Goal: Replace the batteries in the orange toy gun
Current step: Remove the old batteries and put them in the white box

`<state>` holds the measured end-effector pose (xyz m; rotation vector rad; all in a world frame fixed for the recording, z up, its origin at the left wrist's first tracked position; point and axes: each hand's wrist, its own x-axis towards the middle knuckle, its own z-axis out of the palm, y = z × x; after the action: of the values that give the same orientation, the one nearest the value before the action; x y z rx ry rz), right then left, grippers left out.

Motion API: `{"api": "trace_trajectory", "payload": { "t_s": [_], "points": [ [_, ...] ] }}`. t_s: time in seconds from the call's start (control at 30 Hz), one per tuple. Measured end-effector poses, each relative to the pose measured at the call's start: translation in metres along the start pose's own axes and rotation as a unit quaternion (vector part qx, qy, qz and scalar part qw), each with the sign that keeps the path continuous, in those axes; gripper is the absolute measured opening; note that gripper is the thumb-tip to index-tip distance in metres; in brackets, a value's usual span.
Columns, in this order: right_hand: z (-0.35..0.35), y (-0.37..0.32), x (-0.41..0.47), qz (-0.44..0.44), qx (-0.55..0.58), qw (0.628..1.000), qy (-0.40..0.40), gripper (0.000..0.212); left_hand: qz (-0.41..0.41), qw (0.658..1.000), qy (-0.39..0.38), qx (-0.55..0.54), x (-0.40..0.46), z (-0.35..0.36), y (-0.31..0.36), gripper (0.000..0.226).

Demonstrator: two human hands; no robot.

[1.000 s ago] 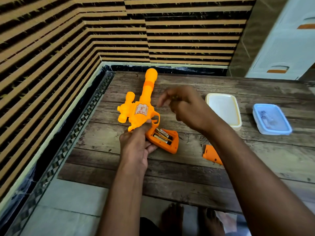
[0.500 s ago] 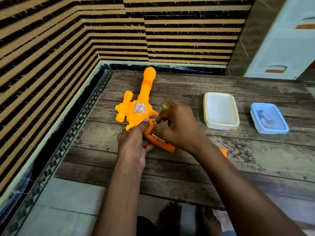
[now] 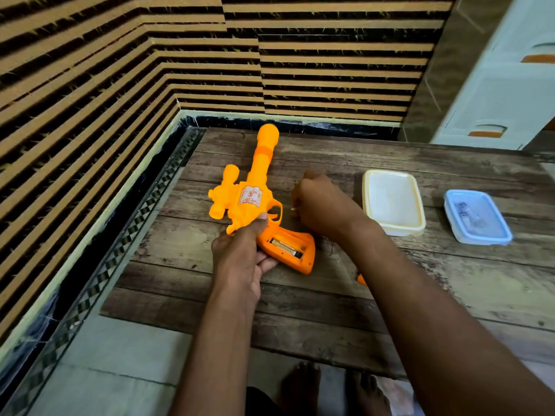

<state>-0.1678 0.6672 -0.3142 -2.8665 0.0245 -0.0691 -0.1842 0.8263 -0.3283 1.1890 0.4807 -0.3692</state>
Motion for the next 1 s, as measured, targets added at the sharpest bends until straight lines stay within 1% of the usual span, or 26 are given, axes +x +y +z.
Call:
{"api": "trace_trajectory", "payload": {
  "t_s": [0.07,0.13,0.17,0.23,0.27,0.3,0.33,0.47,0.53,0.6,0.67,0.73,0.8,0.87,1.0],
  "points": [
    [0.001,0.001,0.000,0.000,0.018,1.000,0.007,0.011,0.004,1.000,-0.001,0.000,0.001,0.000,0.000,0.032],
    [-0.001,0.000,-0.004,-0.006,0.045,0.999,0.009,0.017,0.005,1.000,-0.002,-0.003,0.001,-0.001,0.000,0.032],
    [-0.004,-0.001,-0.009,-0.013,0.062,0.998,0.008,0.023,0.005,1.000,-0.002,-0.004,0.001,-0.001,-0.001,0.032],
    [-0.013,-0.005,-0.021,-0.031,0.098,0.995,0.016,0.049,0.004,1.000,-0.003,-0.001,0.001,-0.001,-0.001,0.028],
    [-0.019,-0.008,-0.029,-0.038,0.120,0.991,0.034,0.062,0.004,1.000,-0.004,-0.001,0.000,0.000,-0.001,0.024],
    [-0.023,-0.011,-0.037,-0.044,0.149,0.986,0.059,0.070,0.004,1.000,-0.004,0.000,0.000,0.000,-0.001,0.021],
    [-0.027,-0.014,-0.045,-0.049,0.181,0.978,0.087,0.071,0.005,1.000,-0.004,0.000,-0.001,0.000,-0.001,0.018],
    [-0.025,-0.016,-0.070,-0.062,0.255,0.940,0.218,0.049,0.011,1.000,0.002,0.006,-0.002,0.002,-0.001,0.025],
    [-0.022,-0.014,-0.078,-0.055,0.295,0.911,0.282,0.037,0.012,1.000,0.005,0.006,-0.002,0.002,0.000,0.027],
    [-0.018,-0.014,-0.085,-0.049,0.361,0.875,0.318,0.029,0.015,1.000,0.008,0.008,-0.001,0.001,0.000,0.027],
    [-0.017,-0.015,-0.090,-0.044,0.427,0.842,0.326,0.031,0.018,1.000,0.009,0.009,-0.001,0.001,0.000,0.030],
    [-0.018,-0.017,-0.093,-0.046,0.464,0.825,0.320,0.033,0.022,1.000,0.010,0.010,-0.001,0.001,0.000,0.033],
    [-0.020,-0.018,-0.094,-0.049,0.488,0.813,0.315,0.032,0.023,1.000,0.009,0.011,-0.001,0.002,0.000,0.029],
    [-0.019,-0.018,-0.094,-0.051,0.496,0.810,0.309,0.031,0.023,1.000,0.010,0.012,-0.002,0.002,0.000,0.023],
    [-0.011,-0.019,-0.091,-0.059,0.481,0.823,0.295,0.034,0.023,1.000,0.010,0.016,-0.003,0.003,-0.001,0.027]
  ]
}}
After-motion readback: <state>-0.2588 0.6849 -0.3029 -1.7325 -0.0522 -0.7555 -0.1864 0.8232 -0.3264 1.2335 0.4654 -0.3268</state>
